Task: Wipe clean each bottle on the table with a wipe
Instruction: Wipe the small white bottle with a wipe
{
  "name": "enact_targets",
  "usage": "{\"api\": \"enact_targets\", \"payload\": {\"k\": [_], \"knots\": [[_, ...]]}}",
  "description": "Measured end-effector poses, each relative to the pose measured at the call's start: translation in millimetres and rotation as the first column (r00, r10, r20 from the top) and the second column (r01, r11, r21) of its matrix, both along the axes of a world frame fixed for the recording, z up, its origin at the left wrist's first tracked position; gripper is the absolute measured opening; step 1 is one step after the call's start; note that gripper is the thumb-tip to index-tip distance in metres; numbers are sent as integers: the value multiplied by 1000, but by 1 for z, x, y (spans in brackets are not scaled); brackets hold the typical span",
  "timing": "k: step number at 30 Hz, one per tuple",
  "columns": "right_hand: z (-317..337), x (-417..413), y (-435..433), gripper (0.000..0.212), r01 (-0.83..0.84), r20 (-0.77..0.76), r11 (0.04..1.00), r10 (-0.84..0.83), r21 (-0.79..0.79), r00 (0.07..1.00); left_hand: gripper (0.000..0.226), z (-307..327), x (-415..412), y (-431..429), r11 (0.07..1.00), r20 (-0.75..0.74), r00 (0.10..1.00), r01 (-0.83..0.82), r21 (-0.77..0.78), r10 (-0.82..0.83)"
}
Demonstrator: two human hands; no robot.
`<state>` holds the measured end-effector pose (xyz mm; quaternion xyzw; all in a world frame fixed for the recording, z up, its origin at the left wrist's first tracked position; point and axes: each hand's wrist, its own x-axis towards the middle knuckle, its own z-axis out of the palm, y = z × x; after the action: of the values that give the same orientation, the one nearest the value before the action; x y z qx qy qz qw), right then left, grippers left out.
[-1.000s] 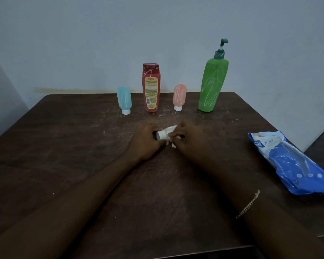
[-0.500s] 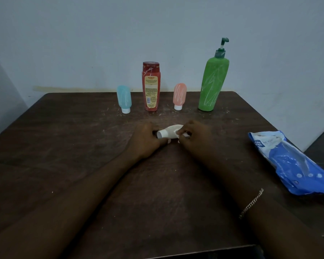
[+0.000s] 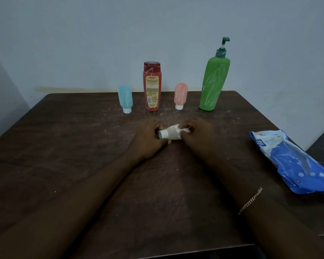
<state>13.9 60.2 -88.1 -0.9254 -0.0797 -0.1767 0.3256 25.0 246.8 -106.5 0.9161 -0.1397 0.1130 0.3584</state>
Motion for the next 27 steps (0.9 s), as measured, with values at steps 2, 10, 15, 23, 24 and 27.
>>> {"api": "enact_targets", "payload": {"k": [2,10,15,23,24,27], "knots": [[2,-2,7,26,-47,32,998,48,-45,998,35,0,-1,0,1000,19,1000,11,-5,-11],[3,0,-5,22,-43,22,998,44,-43,999,35,-2,1,1,999,37,999,31,-35,-30],[9,-5,19,26,-170,47,974,179,-151,983,33,-2,0,2,999,52,998,22,-34,-20],[5,3,-10,20,-61,26,997,62,-47,998,34,-4,4,1,993,55,996,78,-86,-74],[7,2,-6,21,-71,21,995,72,-66,997,35,-4,4,1,992,45,996,76,-104,-71],[10,-5,7,21,-147,29,981,151,-123,988,36,-6,7,3,989,17,998,59,-132,-57]]}}
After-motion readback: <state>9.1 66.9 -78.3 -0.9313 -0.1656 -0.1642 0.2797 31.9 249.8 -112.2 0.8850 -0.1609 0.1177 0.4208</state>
